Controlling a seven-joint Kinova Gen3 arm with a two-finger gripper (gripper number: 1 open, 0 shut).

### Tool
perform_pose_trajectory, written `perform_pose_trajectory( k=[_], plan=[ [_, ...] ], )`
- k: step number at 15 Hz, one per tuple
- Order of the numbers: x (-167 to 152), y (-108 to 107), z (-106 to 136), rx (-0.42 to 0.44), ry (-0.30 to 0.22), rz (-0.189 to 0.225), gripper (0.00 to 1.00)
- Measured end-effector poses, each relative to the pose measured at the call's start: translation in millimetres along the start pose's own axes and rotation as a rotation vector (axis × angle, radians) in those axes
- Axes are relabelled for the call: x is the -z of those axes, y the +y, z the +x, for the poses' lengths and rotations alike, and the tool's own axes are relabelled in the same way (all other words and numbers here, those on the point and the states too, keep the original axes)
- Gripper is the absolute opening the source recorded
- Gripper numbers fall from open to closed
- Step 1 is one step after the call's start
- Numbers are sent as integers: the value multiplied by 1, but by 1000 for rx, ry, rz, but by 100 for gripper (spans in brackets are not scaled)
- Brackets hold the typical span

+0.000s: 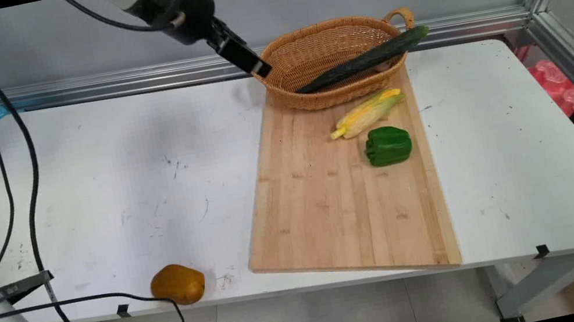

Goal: Pick up the cucumber from the vegetable basket

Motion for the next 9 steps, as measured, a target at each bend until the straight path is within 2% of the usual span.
perform_pose_trajectory(
  k=[5,9],
  plan=[
    [-1,-15,5,61,57,51,100],
    [-29,-28,26,40,90,76,100]
  ],
)
